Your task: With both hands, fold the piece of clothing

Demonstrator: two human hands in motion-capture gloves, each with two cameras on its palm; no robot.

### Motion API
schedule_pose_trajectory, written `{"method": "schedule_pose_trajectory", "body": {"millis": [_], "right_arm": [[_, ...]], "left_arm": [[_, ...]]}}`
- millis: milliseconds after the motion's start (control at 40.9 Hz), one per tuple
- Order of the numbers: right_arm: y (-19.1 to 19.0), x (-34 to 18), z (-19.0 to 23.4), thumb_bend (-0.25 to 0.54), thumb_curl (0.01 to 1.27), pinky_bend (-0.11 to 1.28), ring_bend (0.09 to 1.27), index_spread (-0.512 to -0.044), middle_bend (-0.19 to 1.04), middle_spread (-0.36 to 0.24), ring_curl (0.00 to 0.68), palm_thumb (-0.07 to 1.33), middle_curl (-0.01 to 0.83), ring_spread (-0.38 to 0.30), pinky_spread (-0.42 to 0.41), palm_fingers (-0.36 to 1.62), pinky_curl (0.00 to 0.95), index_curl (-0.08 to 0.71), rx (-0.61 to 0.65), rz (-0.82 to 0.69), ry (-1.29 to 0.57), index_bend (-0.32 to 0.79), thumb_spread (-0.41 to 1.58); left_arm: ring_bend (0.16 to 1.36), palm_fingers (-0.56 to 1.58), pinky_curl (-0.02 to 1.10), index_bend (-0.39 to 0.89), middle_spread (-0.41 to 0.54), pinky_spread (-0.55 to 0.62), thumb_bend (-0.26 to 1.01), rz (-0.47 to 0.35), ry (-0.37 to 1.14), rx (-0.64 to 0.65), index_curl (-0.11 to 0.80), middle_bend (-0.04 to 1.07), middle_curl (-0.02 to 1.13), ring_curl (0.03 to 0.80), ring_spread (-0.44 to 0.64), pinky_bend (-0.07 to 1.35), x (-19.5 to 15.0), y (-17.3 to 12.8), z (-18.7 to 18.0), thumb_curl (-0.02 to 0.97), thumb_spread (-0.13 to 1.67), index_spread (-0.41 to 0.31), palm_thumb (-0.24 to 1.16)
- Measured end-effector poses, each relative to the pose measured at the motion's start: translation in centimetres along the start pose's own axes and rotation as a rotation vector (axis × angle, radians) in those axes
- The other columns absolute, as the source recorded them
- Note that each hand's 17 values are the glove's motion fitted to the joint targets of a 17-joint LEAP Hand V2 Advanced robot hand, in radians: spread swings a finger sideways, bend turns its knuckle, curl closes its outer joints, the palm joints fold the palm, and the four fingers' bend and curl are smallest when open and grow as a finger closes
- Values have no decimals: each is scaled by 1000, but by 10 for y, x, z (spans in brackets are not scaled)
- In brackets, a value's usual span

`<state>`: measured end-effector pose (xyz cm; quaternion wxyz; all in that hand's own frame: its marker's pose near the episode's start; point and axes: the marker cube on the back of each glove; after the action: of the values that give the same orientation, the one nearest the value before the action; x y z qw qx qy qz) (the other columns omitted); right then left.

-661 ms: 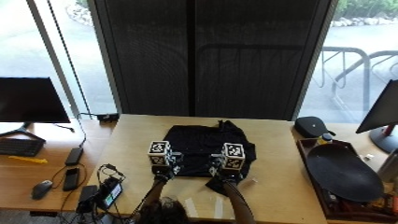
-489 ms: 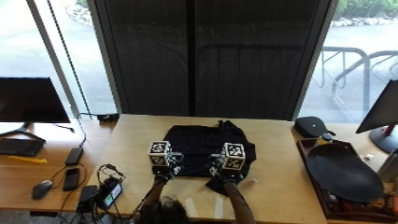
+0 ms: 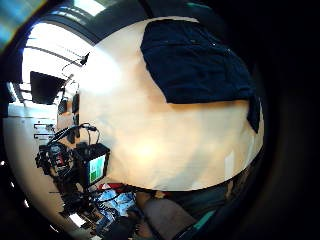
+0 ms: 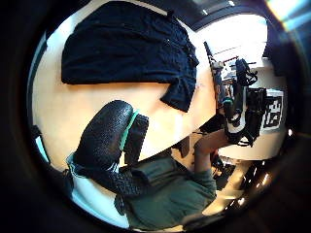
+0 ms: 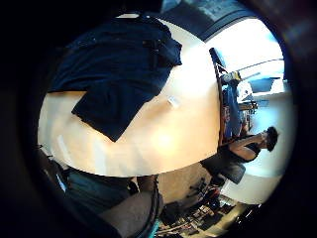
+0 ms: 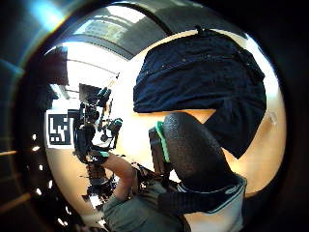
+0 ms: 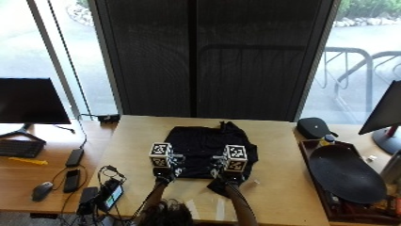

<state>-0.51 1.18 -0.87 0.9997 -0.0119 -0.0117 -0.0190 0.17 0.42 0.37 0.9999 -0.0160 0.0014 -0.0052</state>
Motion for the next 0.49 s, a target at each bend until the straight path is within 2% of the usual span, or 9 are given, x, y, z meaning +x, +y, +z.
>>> {"method": "schedule_pose_trajectory", "body": {"millis": [147, 489], "right_arm": [[-2, 4, 0, 60, 224, 642, 240, -399, 166, 42, 167, 312, 172, 184, 311, 38, 301, 248, 24, 4, -1, 171, 1236], [0, 37, 11, 9, 270, 720, 269, -395, 173, 55, 205, 361, 207, 194, 312, -6, 337, 248, 22, 38, -16, 121, 1221]], "left_arm": [[572, 309, 195, 138, 30, 421, -18, 14, 8, 15, 223, 224, 312, 270, 209, 352, 7, 9, -12, 222, 1084, -96, 253], [579, 297, 229, 136, 31, 427, -20, 19, 11, 111, 253, 218, 351, 289, 210, 366, 8, -9, 13, 254, 1095, -94, 256]]}}
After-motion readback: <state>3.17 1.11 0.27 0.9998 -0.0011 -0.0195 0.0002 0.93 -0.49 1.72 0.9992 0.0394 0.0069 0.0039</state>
